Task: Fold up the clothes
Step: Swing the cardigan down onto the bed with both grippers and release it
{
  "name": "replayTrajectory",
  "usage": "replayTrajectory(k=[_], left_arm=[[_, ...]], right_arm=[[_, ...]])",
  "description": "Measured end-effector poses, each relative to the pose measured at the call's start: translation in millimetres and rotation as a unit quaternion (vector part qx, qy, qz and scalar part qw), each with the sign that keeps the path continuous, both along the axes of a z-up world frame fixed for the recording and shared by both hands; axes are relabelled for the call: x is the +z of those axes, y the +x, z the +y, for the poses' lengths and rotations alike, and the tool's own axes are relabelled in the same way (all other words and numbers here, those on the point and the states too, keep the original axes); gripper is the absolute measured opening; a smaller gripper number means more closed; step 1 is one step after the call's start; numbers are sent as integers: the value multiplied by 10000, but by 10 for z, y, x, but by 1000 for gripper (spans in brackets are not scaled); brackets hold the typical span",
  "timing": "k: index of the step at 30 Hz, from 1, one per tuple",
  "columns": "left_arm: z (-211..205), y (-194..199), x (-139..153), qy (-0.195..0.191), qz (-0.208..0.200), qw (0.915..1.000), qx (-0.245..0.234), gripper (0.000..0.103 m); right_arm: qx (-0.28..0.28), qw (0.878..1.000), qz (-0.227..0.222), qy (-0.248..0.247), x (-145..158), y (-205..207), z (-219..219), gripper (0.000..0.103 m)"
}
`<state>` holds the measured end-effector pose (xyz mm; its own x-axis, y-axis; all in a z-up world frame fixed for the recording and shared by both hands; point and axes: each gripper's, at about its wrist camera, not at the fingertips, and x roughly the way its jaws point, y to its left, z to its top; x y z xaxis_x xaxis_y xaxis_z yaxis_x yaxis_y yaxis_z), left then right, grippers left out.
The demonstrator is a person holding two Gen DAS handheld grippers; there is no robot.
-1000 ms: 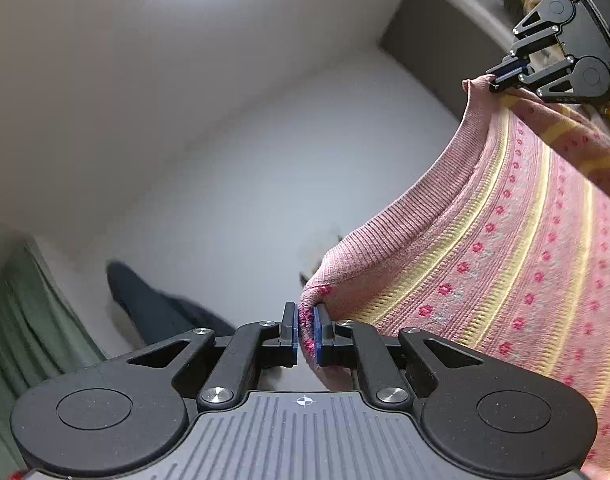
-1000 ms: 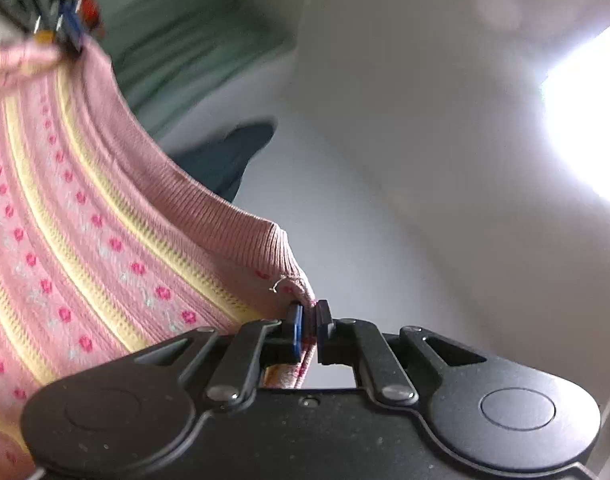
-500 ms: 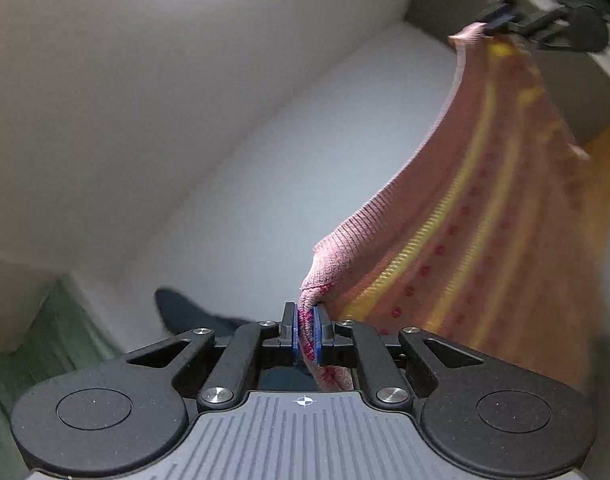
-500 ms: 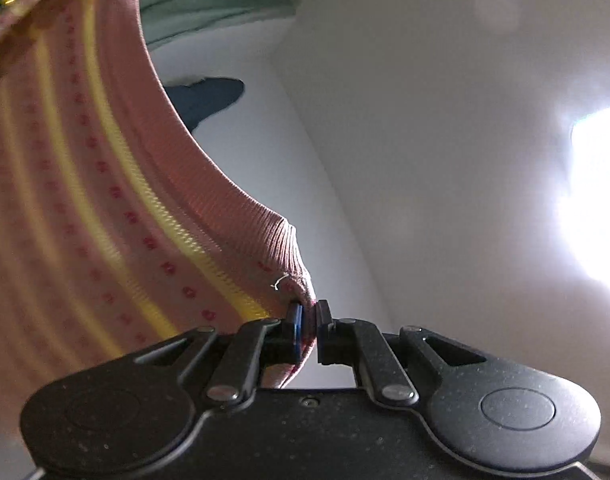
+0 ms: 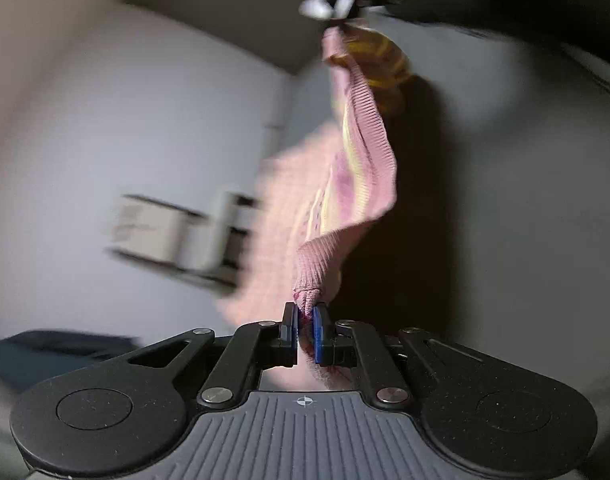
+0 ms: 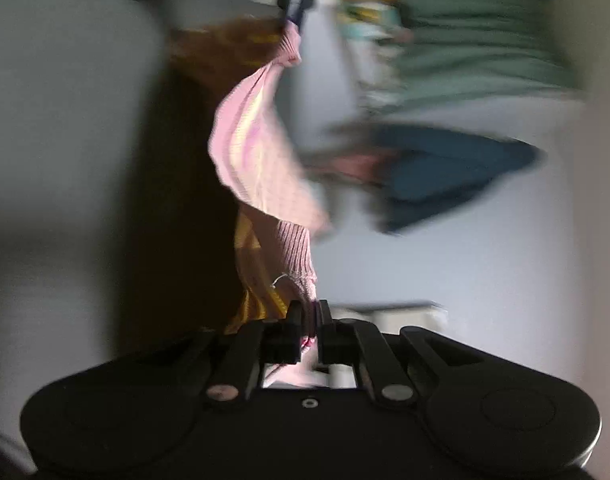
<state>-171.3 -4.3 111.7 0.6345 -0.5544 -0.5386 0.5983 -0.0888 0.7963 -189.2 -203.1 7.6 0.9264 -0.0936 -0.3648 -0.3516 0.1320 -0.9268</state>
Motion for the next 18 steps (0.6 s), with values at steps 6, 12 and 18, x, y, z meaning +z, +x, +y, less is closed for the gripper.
replayTrajectory(k=[6,12,18], left_arm=[[-160,-439,-380,926,527,9914,-754,7],[-118,-525,-192,232,1152,9926,-298,8],[116,-427,360,-1827,2170,9547,897,8]], right_arm=[[510,9909,1241,-37,-402,-114,276,7],[31,9741,2111,816,-235,-722,291,12],[-1426,8979,2010,3647,482,-557,-404,40]])
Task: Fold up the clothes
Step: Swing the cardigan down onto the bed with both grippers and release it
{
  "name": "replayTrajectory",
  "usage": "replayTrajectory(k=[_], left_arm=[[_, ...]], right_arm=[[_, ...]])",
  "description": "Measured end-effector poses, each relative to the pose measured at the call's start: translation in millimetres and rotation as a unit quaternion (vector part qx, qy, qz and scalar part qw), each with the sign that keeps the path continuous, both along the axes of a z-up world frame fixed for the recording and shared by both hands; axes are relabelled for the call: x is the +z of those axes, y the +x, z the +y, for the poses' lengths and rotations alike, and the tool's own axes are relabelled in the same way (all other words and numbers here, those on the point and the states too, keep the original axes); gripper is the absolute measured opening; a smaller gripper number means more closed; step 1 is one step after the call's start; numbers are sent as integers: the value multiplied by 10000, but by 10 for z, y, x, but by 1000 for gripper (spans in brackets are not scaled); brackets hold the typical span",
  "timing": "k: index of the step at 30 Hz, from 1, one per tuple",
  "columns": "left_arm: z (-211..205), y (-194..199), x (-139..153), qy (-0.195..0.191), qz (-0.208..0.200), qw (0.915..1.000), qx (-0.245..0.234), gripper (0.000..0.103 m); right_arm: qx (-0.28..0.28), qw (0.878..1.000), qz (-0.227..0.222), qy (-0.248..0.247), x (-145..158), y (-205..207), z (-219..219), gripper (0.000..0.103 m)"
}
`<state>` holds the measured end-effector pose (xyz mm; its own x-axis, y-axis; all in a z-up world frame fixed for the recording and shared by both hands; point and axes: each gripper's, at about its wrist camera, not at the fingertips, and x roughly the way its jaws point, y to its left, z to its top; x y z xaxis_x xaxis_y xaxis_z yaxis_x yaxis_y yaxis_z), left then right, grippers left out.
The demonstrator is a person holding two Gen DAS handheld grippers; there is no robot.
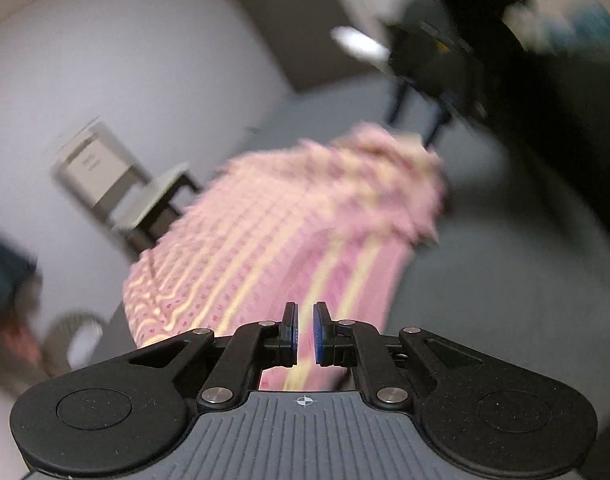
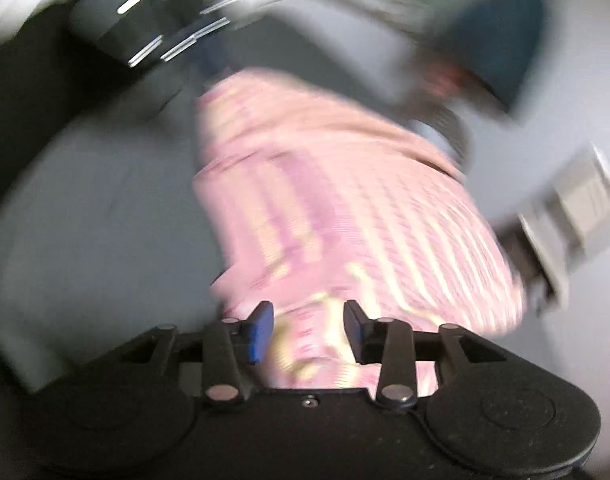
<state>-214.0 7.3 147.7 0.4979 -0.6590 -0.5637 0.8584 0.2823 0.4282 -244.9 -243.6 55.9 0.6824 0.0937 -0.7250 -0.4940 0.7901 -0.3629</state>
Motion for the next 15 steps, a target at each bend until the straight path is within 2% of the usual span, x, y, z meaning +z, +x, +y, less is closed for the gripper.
replayTrajectory(k=[1,2,3,5,7,10,11,13,15], left_arm=[[3,51,17,-349,196,9989,260,8],[8,102,29,-685,386,9955,520,8],[17,161,10,-955,539,9908,792,8],[-26,330,-88,-1502,798,9749,1437,8],[-26,483,-234,-2041,1161,9513,1999,8],[-11,647,-483,-2733,1502,9137,2606,8],[-9,670,-579,-2832,1519,9075,2703,8],[15,698,-707,-2830,1516,9061,2757,8],[41,717,-808,-2704,1483,9138,2641,8]], right_arm=[[-510,9974,-15,506,133,19,-198,41],[-1106,9892,79,963,181,88,-436,44],[-1711,9750,190,1406,215,166,-681,45],[-2885,9328,505,2101,197,301,-1156,45],[-3895,8814,842,2536,20,422,-1595,44],[-4709,8135,1121,3224,-312,421,-2059,39],[-4869,7959,1198,3393,-412,432,-2157,36],[-5132,7654,1268,3671,-596,428,-2264,33],[-5332,7369,1272,3957,-751,407,-2348,33]])
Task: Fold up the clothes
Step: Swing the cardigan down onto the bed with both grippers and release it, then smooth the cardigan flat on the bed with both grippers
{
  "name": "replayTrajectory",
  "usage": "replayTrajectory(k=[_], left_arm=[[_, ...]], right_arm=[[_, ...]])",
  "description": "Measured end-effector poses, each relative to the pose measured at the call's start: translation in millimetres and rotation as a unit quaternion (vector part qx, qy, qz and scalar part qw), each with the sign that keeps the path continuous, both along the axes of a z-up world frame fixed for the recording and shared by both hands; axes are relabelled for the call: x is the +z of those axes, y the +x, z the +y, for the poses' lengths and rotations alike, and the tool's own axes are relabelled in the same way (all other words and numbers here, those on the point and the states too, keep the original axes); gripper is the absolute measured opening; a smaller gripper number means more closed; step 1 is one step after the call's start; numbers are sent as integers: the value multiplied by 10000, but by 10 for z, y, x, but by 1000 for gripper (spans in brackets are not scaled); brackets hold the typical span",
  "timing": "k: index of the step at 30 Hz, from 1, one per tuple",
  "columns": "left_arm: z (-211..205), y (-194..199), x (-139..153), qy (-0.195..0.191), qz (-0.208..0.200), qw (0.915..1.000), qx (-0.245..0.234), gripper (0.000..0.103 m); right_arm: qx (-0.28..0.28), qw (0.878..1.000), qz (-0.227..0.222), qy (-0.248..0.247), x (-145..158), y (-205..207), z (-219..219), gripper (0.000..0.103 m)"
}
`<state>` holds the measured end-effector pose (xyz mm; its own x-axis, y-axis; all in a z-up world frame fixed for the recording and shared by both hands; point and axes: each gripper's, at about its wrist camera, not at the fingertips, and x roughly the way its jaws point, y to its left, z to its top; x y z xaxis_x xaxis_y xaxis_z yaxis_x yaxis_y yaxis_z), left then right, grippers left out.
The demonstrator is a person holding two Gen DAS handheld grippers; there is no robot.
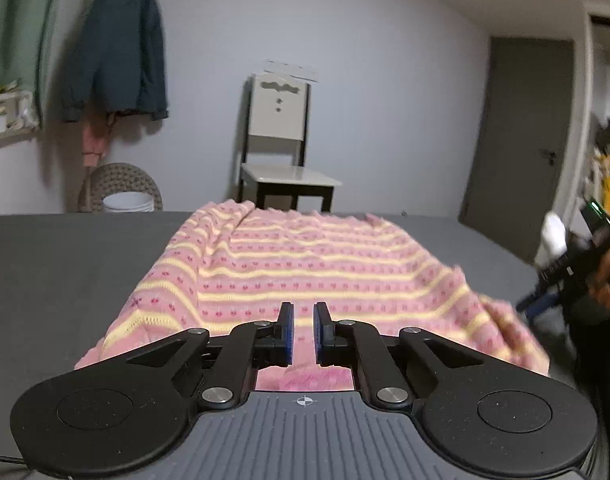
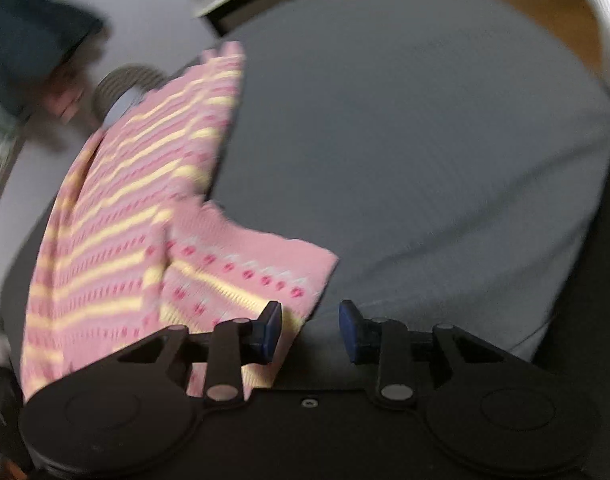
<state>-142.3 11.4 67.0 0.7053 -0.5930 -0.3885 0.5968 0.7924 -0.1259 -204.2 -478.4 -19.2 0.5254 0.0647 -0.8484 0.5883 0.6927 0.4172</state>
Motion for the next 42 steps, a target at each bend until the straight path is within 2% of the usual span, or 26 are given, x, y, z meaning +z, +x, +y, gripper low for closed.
replayTrajectory(k=[4,7,10,14,18,21,26,28,33,35,38,39,40,41,42], left_arm=[[68,96,-118,-74,251,9996,-75,8],[36,189,-187,-178,373,9991,-50,8],[108,171,-91,-242,373,9990,22,8],[154,168,-51,-237,447,9987,93,8],[159,166,-32,-162,470,9986,187,8],[162,167,-21,-128,454,9985,281,8],[252,143,9,-251,396,9980,418,8],[284,151,18,-320,418,9975,469,8],[339,190,33,-423,417,9962,634,8],[399,204,52,-488,401,9946,822,8],[571,228,120,-735,287,9887,1276,9],[644,239,140,-842,223,9853,1471,20],[717,250,161,-948,159,9813,1665,45],[789,260,178,-1058,96,9768,1861,62],[860,270,181,-1191,39,9712,2065,87]], right_arm=[[-535,9968,-282,522,-206,-54,-96,32],[-738,9951,-408,508,-221,-96,-90,7],[-902,9936,-505,449,-163,-175,-63,6],[-1105,9926,-478,-166,60,-303,-41,5],[-1450,9850,-12,-937,217,-450,-125,5],[-1793,9769,220,-1141,245,-588,-217,5],[-2269,9635,280,-1394,250,-765,-296,5],[-2289,9623,380,-1419,186,-760,-283,5],[-1827,9674,737,-1595,82,-567,-200,9],[-1671,9677,865,-1676,93,-507,-164,23],[-1469,9599,741,-2270,272,-454,32,28],[-1389,9554,680,-2517,348,-435,114,30],[-1106,9569,472,-2644,428,-391,282,39],[-778,9582,232,-2743,509,-341,468,45],[-449,9579,-9,-2837,590,-292,654,48]])
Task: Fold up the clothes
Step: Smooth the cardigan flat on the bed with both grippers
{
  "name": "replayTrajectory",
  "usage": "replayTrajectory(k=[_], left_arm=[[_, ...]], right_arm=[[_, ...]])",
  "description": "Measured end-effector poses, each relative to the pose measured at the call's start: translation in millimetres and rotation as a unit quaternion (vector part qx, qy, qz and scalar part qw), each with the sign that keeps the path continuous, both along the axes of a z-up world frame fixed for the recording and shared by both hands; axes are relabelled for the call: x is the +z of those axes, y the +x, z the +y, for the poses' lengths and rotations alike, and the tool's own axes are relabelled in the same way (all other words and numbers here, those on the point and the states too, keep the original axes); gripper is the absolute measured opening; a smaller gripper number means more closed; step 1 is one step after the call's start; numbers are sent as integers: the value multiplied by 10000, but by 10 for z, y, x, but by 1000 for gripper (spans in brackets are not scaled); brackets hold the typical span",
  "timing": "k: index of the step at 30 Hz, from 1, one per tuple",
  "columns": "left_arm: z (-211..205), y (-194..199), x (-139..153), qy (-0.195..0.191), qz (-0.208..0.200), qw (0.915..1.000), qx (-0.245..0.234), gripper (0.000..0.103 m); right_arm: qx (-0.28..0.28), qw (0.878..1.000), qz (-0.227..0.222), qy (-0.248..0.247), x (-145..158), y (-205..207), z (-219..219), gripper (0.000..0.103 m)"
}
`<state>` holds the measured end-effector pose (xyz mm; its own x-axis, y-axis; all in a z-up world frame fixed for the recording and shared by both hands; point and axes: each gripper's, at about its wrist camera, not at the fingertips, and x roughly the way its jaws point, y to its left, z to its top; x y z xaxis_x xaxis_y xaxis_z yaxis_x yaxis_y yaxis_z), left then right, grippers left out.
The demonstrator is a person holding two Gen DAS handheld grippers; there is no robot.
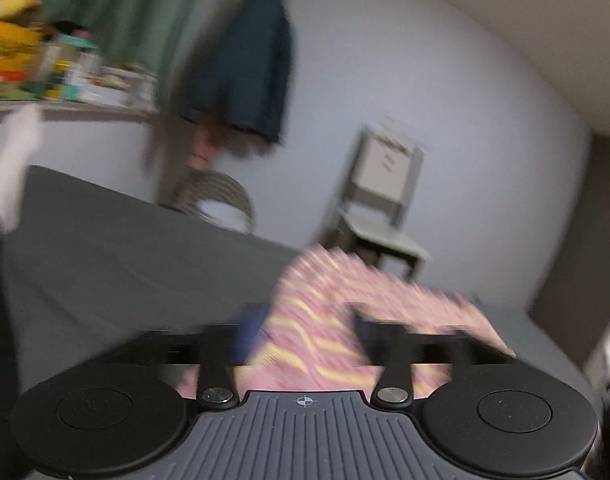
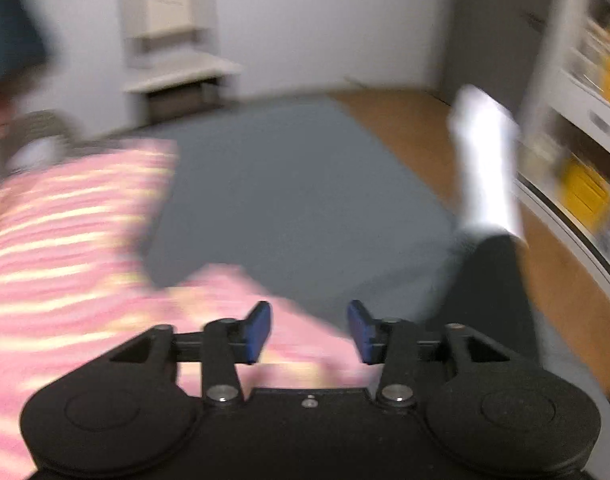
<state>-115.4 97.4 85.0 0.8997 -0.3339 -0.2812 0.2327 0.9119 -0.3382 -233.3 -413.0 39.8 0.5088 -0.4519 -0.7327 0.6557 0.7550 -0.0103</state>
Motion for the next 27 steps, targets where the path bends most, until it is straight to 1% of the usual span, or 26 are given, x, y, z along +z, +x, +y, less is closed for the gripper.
replayTrajectory(k=[1,3,5,6,8,10,11,12,13,14,16,18,20,21,24,25,27], left_arm=[[69,11,2,-119,-47,9997,205,93],[199,79,-7,-342,94,9985,407,93],[312,165,-78,-613,394,9964,444,93],[358,220,-135,-811,627,9936,471,93],[442,331,-259,-1163,1103,9853,583,93],[486,412,-345,-1201,1432,9785,869,93],[505,443,-382,-1199,1560,9752,1018,93],[534,476,-425,-1266,1716,9702,1151,92],[572,512,-477,-1409,1890,9640,1226,89],[591,538,-525,-1518,2028,9595,1233,84],[573,587,-606,-1602,2285,9534,1144,61],[564,630,-677,-1749,2543,9452,1060,51],[568,647,-743,-1961,2757,9356,1012,51],[555,656,-756,-2007,2807,9333,994,51],[434,645,-784,-2051,2788,9344,845,50],[378,640,-830,-2106,2802,9335,762,34],[329,660,-896,-2196,2863,9305,631,18]], right_arm=[[504,9986,-138,15,53,58,245,51],[1532,9875,-362,87,110,177,792,52],[2404,9692,-494,184,102,280,1329,54],[2692,9610,-548,326,66,331,1546,54],[3230,9420,-654,638,-15,438,1978,54],[3451,9305,-815,918,-86,505,2278,54],[3486,9273,-887,1039,-103,513,2406,54],[3495,9243,-950,1199,-121,506,2483,54],[3501,9211,-1010,1369,-140,497,2551,54],[3505,9176,-1070,1538,-159,488,2618,54],[3512,9128,-1107,1768,-177,461,2712,55],[3531,9112,-1071,1831,-176,385,2766,55],[3520,9114,-1042,1861,-179,303,2783,58],[3515,9112,-1030,1886,-177,274,2793,58],[3516,9103,-1003,1942,-162,200,2831,60],[3525,9100,-998,1943,-154,182,2845,60],[3552,9088,-995,1947,-158,170,2853,60]])
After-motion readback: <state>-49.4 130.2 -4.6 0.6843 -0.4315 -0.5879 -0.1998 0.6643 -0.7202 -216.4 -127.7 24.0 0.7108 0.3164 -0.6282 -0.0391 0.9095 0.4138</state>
